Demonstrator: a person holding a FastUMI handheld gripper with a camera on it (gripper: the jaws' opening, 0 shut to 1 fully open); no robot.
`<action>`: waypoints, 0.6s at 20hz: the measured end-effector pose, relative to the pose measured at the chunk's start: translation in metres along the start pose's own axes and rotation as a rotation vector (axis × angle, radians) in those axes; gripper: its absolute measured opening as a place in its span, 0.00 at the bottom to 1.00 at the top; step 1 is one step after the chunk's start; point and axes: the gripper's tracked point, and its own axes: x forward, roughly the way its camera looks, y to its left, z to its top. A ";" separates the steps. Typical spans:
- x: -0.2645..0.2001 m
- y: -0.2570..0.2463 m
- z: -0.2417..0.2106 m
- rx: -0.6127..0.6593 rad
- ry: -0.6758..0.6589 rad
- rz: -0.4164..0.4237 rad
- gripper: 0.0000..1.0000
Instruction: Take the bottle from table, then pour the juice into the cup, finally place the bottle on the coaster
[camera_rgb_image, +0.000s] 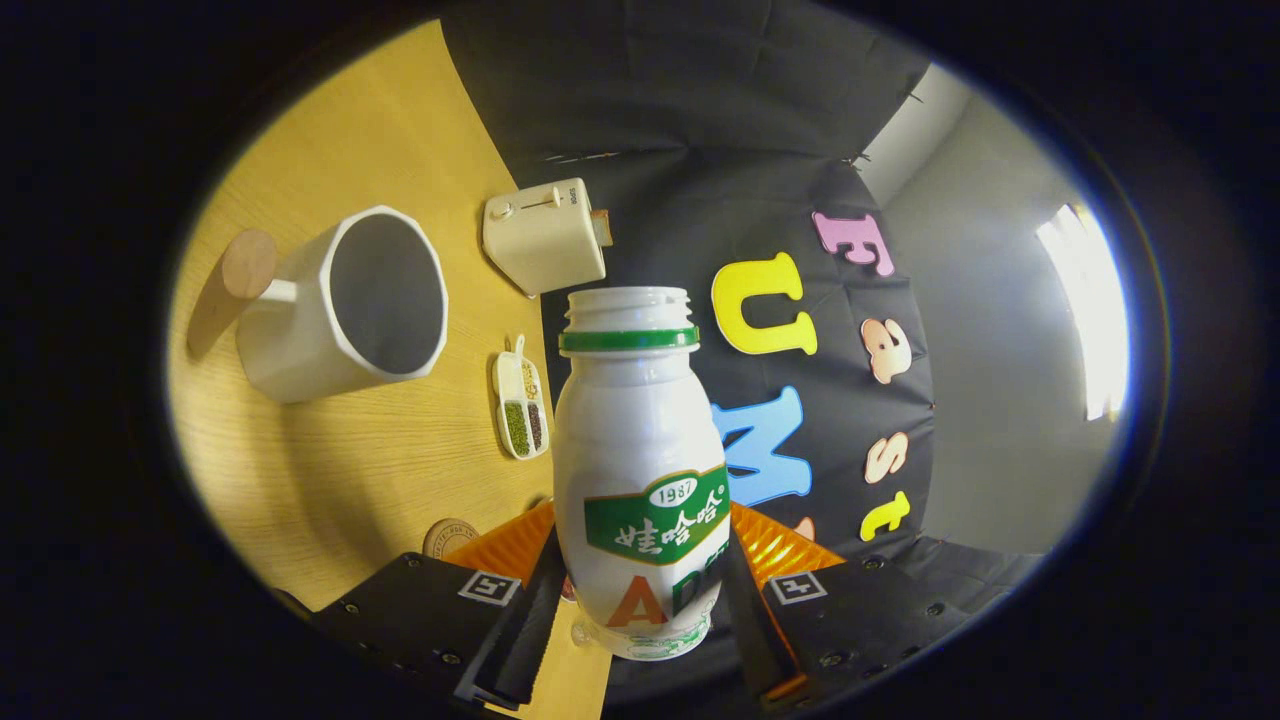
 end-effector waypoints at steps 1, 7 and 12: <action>0.002 0.000 0.001 -0.010 -0.001 -0.001 0.75; 0.003 -0.002 0.004 -0.103 -0.001 -0.022 0.75; 0.003 -0.002 0.006 -0.168 -0.007 -0.038 0.75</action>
